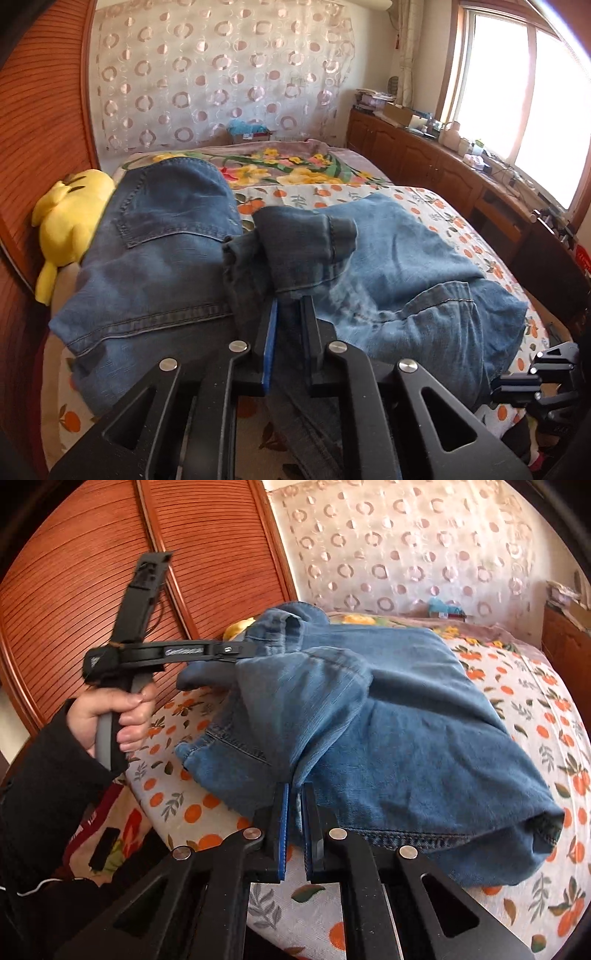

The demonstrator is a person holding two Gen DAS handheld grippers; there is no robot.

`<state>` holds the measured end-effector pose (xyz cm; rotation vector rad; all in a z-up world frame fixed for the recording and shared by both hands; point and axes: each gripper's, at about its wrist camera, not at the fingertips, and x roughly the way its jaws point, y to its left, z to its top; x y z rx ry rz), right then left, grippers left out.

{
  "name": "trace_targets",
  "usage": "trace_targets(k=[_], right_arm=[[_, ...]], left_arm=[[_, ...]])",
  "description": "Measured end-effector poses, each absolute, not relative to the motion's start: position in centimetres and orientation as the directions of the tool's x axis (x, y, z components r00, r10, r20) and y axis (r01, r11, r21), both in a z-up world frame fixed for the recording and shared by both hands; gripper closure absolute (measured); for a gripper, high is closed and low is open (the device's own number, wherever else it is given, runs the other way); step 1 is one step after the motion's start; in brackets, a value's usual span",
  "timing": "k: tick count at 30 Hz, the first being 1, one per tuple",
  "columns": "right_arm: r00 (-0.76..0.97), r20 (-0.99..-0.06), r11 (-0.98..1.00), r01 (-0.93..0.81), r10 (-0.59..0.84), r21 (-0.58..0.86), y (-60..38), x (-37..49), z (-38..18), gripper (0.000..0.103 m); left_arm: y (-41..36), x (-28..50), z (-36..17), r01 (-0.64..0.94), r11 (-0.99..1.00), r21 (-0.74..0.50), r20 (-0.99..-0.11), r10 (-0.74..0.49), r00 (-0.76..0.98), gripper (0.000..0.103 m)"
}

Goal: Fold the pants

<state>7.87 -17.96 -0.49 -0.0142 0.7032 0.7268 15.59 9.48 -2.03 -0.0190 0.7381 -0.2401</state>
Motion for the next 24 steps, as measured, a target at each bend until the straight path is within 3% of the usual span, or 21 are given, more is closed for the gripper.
trace_targets(k=[1, 4, 7, 9, 12, 16, 24], right_arm=[[0.54, -0.597, 0.767, -0.603, 0.594, 0.217, -18.1, 8.0, -0.4, 0.089], [0.56, -0.589, 0.783, -0.582, 0.582, 0.22, -18.8, 8.1, 0.0, 0.086], [0.573, -0.583, 0.793, -0.566, 0.575, 0.226, -19.2, 8.6, 0.1, 0.08], [0.582, -0.581, 0.799, -0.559, 0.569, 0.222, -19.2, 9.1, 0.1, 0.073], [0.587, -0.58, 0.801, -0.558, 0.566, 0.216, -19.0, 9.8, -0.4, 0.059], [0.572, -0.573, 0.788, -0.569, 0.586, 0.238, -18.7, 10.8, -0.7, 0.049], [0.536, -0.577, 0.764, -0.584, 0.616, 0.274, -16.6, 13.6, -1.5, 0.046]], left_arm=[[9.5, 15.3, -2.0, 0.2, 0.976, -0.088, -0.663, -0.207, 0.719, 0.09], [9.7, 14.7, -1.4, 0.196, 0.976, -0.092, -0.654, -0.207, 0.728, 0.081], [9.9, 14.2, -0.9, 0.206, 0.973, -0.101, -0.638, -0.222, 0.737, 0.063], [9.6, 14.1, -0.7, 0.223, 0.97, -0.102, -0.63, -0.236, 0.74, 0.045], [9.2, 14.2, -0.6, 0.235, 0.967, -0.099, -0.627, -0.244, 0.74, 0.043], [8.4, 15.1, -0.3, 0.247, 0.965, -0.09, -0.628, -0.248, 0.738, 0.043], [6.3, 19.1, 0.4, 0.274, 0.959, -0.072, -0.651, -0.253, 0.716, 0.043]])
